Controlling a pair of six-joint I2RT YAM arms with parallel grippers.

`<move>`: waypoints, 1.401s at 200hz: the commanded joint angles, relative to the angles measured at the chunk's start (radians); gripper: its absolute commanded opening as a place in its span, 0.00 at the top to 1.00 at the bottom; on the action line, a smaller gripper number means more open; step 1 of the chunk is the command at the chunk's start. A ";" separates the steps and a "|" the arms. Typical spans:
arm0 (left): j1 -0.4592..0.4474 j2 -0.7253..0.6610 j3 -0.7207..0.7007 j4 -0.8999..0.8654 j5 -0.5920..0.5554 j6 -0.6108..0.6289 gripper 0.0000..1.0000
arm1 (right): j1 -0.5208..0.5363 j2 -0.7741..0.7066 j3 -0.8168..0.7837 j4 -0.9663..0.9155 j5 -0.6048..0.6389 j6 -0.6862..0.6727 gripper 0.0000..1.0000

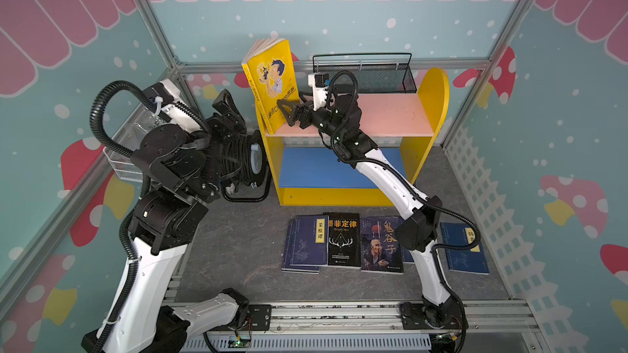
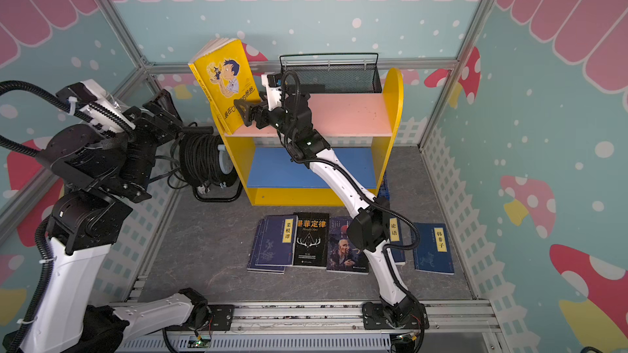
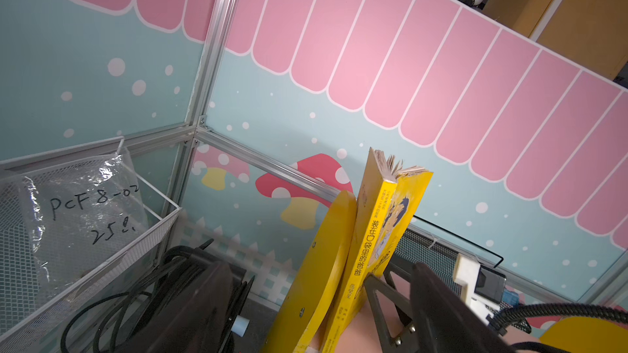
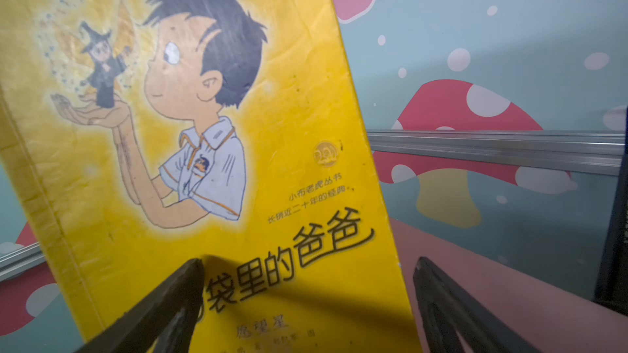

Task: Stacking books/files
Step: Place the book at the bookshelf.

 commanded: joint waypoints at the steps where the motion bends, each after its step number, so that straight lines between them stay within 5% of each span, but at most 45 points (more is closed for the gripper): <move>1: 0.005 0.000 -0.008 -0.010 0.039 -0.012 0.14 | 0.016 -0.026 -0.035 -0.129 0.036 -0.061 0.02; 109: 0.005 0.054 0.067 -0.112 0.195 0.003 0.08 | 0.014 -0.253 -0.174 -0.130 0.123 -0.211 0.00; 134: 0.005 0.091 0.130 -0.184 0.302 -0.007 0.06 | 0.014 -0.412 -0.316 -0.129 0.219 -0.276 0.00; 159: 0.005 0.114 0.154 -0.259 0.543 -0.038 0.00 | 0.013 -0.590 -0.504 -0.129 0.324 -0.312 0.00; 217: -0.001 0.082 0.014 -0.329 0.832 -0.204 0.00 | 0.008 -0.941 -0.852 -0.205 0.521 -0.262 0.00; 280: -0.247 -0.002 -0.362 -0.301 0.678 -0.407 0.00 | 0.011 -1.127 -1.143 -0.432 0.522 -0.027 0.01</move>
